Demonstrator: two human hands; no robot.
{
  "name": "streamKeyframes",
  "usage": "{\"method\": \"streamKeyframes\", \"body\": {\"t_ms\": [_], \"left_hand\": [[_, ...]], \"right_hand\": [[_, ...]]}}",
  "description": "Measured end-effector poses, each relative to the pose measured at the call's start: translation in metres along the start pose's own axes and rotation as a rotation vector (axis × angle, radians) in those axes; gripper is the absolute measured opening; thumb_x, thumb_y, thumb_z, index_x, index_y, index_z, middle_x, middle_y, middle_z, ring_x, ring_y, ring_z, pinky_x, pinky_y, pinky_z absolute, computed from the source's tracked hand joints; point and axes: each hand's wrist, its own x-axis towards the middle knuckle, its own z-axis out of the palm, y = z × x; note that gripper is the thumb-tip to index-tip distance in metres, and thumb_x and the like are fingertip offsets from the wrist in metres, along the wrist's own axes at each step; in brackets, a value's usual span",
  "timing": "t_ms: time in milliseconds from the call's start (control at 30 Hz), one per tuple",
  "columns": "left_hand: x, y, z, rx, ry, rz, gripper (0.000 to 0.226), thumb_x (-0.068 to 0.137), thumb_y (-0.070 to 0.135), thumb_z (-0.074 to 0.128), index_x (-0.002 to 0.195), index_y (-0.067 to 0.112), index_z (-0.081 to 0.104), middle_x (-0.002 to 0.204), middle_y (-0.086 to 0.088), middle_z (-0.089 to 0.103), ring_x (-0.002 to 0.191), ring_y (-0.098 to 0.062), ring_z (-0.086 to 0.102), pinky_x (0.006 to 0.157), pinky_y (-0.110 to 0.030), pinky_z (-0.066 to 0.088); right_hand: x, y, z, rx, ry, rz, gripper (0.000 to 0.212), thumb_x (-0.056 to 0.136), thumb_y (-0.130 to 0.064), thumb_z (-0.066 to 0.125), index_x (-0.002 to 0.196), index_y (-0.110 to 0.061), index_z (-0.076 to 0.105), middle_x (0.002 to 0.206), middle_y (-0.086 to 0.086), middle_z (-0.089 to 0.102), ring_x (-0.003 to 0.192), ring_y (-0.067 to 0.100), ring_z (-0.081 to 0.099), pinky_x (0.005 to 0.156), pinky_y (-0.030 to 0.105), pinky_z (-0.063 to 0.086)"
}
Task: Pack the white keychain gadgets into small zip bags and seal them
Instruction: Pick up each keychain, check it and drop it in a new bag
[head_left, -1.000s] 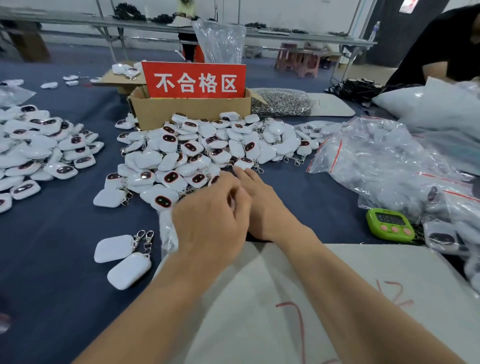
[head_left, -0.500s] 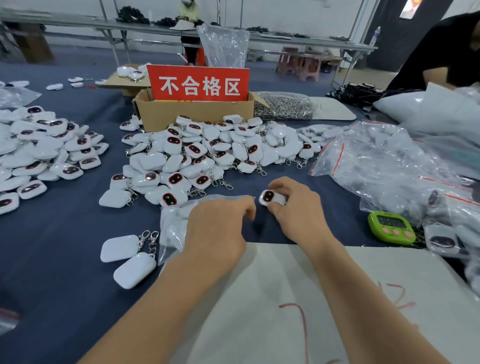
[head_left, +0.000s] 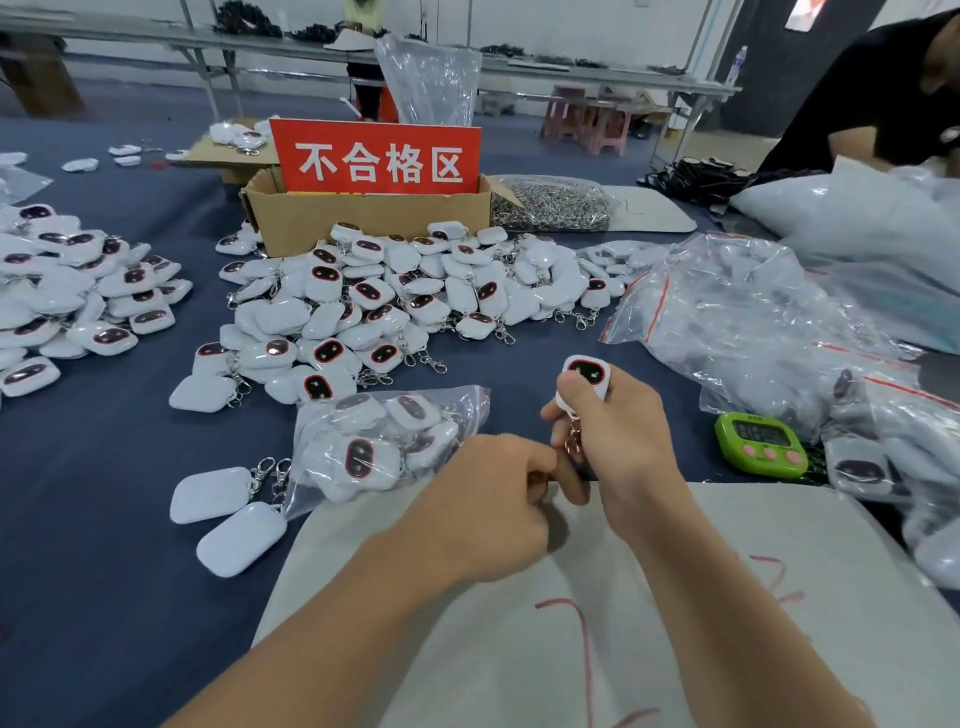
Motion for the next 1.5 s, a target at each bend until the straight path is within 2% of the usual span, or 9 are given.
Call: {"method": "streamKeyframes", "body": {"t_ms": [167,267,367,567,667,800,1067,1267,1500], "left_hand": [[0.002,0.009,-0.002,-0.261,0.376,-0.046,0.031,0.062,-0.006,0.058,0.068,0.024,0.066,0.053,0.013,0.043,0.052,-0.005,0.039,0.052,-0.015,0.031],[-0.003,0.014,-0.01,-0.007,0.69,0.163,0.031,0.067,-0.011,0.057,0.072,0.019,0.064,0.062,0.009,0.046,0.06,-0.009,0.044,0.06,-0.014,0.034],[-0.008,0.017,-0.01,0.205,0.801,0.333,0.024,0.075,0.003,0.052,0.084,0.016,0.07,0.076,0.01,0.051,0.072,-0.014,0.048,0.072,-0.022,0.038],[-0.001,0.008,-0.016,0.275,0.668,0.006,0.042,0.087,0.024,0.058,0.127,0.017,0.069,0.113,0.004,0.067,0.107,-0.017,0.055,0.097,-0.025,0.034],[0.0,0.003,-0.019,0.425,0.612,-0.015,0.043,0.087,0.028,0.056,0.125,0.018,0.072,0.115,0.001,0.073,0.108,-0.023,0.058,0.098,-0.032,0.034],[0.001,0.005,-0.016,0.472,0.574,0.019,0.044,0.089,0.035,0.048,0.122,0.021,0.073,0.11,0.006,0.074,0.103,-0.022,0.058,0.094,-0.036,0.037],[0.002,0.003,-0.015,0.412,0.569,0.086,0.045,0.087,0.034,0.049,0.121,0.019,0.074,0.103,0.008,0.074,0.1,-0.022,0.058,0.091,-0.036,0.041],[0.003,0.002,-0.016,0.353,0.573,0.082,0.044,0.083,0.033,0.049,0.119,0.024,0.074,0.097,0.013,0.073,0.097,-0.017,0.054,0.09,-0.037,0.044],[0.003,0.004,-0.015,0.33,0.616,0.028,0.037,0.084,0.026,0.057,0.118,0.024,0.071,0.094,0.011,0.07,0.095,-0.014,0.051,0.086,-0.028,0.036]], "right_hand": [[-0.001,-0.009,0.003,0.154,-0.102,0.127,0.022,0.098,-0.018,0.056,0.077,-0.013,0.059,0.057,0.005,0.064,0.053,0.023,0.047,0.05,0.03,0.037],[-0.003,-0.012,0.004,0.303,-0.14,0.143,0.019,0.099,-0.016,0.055,0.084,-0.01,0.064,0.061,0.009,0.066,0.048,0.022,0.048,0.045,0.029,0.037],[-0.007,-0.013,0.006,0.375,-0.187,0.093,0.021,0.099,-0.01,0.053,0.085,-0.007,0.067,0.067,0.012,0.069,0.055,0.027,0.055,0.057,0.039,0.047],[-0.012,-0.012,0.008,0.291,-0.26,-0.001,0.021,0.099,-0.012,0.055,0.089,-0.003,0.072,0.081,0.022,0.073,0.068,0.031,0.059,0.062,0.041,0.043],[-0.014,-0.012,0.01,0.261,-0.202,-0.071,0.022,0.097,-0.012,0.059,0.08,0.0,0.067,0.074,0.02,0.071,0.055,0.025,0.053,0.048,0.03,0.04],[-0.017,-0.013,0.013,0.26,-0.196,-0.085,0.031,0.098,-0.011,0.06,0.074,-0.018,0.077,0.066,0.008,0.064,0.054,0.017,0.052,0.043,0.023,0.04],[-0.016,-0.012,0.01,0.174,-0.254,-0.031,0.02,0.091,-0.009,0.055,0.085,0.001,0.071,0.066,0.006,0.059,0.057,0.018,0.049,0.05,0.028,0.041],[-0.016,-0.013,0.012,0.177,-0.264,-0.027,0.024,0.097,-0.009,0.053,0.083,-0.006,0.072,0.068,0.01,0.061,0.061,0.021,0.053,0.058,0.034,0.047],[-0.016,-0.014,0.008,0.181,-0.489,-0.005,0.022,0.095,0.004,0.055,0.096,-0.006,0.075,0.084,0.01,0.074,0.074,0.023,0.067,0.067,0.037,0.061]]}}
